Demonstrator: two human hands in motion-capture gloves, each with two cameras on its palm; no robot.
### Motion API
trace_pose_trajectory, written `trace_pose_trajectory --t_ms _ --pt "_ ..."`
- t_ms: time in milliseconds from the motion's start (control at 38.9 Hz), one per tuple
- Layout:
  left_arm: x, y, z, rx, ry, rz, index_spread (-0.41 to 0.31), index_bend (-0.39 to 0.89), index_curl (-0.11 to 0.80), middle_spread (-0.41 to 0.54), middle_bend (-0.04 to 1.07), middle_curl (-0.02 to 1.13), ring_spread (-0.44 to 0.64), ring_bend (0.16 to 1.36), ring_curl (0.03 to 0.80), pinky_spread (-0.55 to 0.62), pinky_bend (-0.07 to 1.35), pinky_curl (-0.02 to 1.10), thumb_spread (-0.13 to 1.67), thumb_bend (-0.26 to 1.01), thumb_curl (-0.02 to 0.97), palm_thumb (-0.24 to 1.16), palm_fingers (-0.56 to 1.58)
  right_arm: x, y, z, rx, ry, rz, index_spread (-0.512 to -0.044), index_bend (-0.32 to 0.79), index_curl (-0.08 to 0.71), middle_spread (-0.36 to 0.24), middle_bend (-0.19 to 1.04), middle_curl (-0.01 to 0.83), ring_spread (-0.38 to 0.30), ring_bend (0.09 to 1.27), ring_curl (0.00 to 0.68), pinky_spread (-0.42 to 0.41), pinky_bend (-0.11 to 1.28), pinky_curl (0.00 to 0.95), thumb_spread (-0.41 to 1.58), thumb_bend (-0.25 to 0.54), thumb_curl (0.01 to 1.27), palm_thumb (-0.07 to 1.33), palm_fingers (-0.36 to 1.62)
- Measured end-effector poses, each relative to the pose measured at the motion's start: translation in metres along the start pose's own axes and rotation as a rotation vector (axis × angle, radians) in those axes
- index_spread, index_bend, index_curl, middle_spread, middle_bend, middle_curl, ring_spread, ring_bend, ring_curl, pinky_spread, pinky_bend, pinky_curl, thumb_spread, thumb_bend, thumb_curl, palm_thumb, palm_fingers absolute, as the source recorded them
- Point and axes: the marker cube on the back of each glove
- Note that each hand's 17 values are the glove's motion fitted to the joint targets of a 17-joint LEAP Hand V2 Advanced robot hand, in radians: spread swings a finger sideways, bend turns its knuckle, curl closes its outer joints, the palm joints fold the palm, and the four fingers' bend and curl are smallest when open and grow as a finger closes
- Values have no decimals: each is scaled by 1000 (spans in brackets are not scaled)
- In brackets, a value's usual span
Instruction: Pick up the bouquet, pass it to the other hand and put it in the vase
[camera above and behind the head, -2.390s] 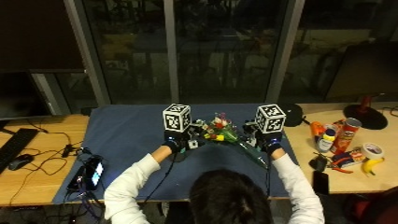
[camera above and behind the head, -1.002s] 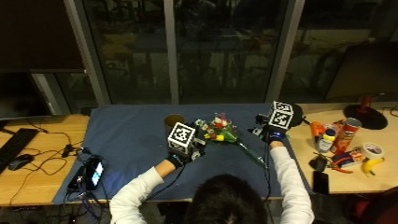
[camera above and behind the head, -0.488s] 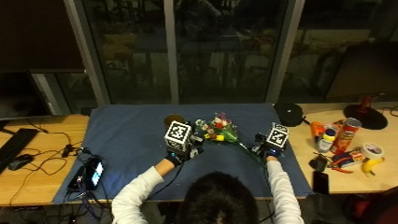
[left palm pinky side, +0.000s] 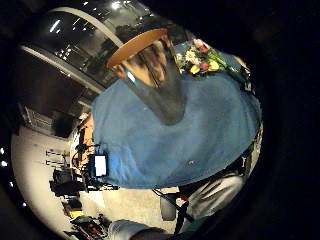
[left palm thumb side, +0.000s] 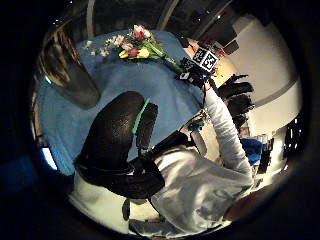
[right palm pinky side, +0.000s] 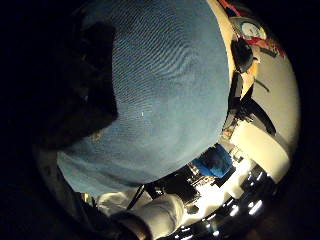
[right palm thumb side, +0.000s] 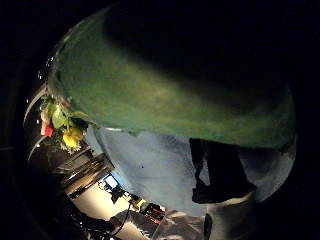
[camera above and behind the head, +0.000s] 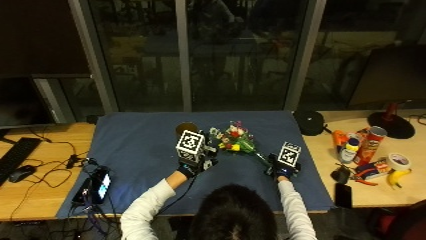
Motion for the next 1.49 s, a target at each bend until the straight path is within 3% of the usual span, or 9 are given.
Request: trace_pose_trajectory --t_ms 308,385,540,745,848,977,1105,1285,1491 --pt "-4 6 7 -55 -8 -19 174 88 86 378 227 331 455 699 250 421 601 327 1081 -22 306 278 -53 -9 20 2 -58 39 -45 -219 168 243 -80 265 422 -166 560 366 -58 559 320 1040 16 384 794 847" --pt "-5 7 7 -60 -19 -29 173 90 88 377 234 335 455 696 250 421 599 328 1081 -23 307 278 -50 -12 22 1 -44 27 -51 -233 276 292 -98 193 407 -187 543 358 -145 544 312 1066 56 397 883 1056" --pt "-7 9 9 -103 -58 -50 167 103 96 367 247 342 452 694 250 421 588 327 1082 -23 307 279 -33 -10 20 -7 -13 13 -64 -221 371 382 -106 150 404 -193 490 388 -162 462 330 1016 92 445 1015 1032" --pt "-11 11 11 -158 -68 -75 154 109 111 356 252 346 446 693 252 418 579 327 1096 -20 307 289 -22 -8 8 -11 39 -73 -139 -216 179 392 -176 343 472 -222 545 419 -220 452 345 888 22 493 1009 1278" --pt "-12 11 12 -184 -60 -84 152 110 118 352 256 349 447 692 252 415 578 328 1108 -18 306 297 -15 -4 0 -19 248 -73 -69 -218 104 367 -189 452 518 -228 663 462 -246 551 386 905 20 508 1037 1406" --pt "-10 10 6 -218 -18 -72 145 130 135 345 263 353 442 685 251 409 566 327 1124 -14 304 314 1 -1 3 -31 449 -99 -30 -218 314 429 -195 596 570 -218 749 497 -256 532 406 905 -36 488 988 1589" --pt "-21 -11 -9 -76 141 -82 135 169 164 334 255 350 428 680 250 398 549 323 1137 -17 302 316 65 -18 7 -55 601 -308 -152 -215 435 482 -187 661 594 -211 799 520 -253 565 430 882 -30 489 975 1553" --pt "-41 -53 -60 142 428 -183 78 280 248 211 246 344 303 612 231 288 460 299 1159 6 322 406 340 -35 32 -86 475 -640 -122 -208 467 525 -181 724 612 -201 860 540 -250 632 461 765 -20 544 1016 1480" --pt "-23 -85 -76 115 743 -200 89 214 283 208 174 350 260 588 249 246 444 317 1129 -15 339 444 323 -87 44 -130 520 -1133 -383 -203 488 554 -178 756 617 -195 902 549 -244 682 488 651 -30 590 1011 1446"
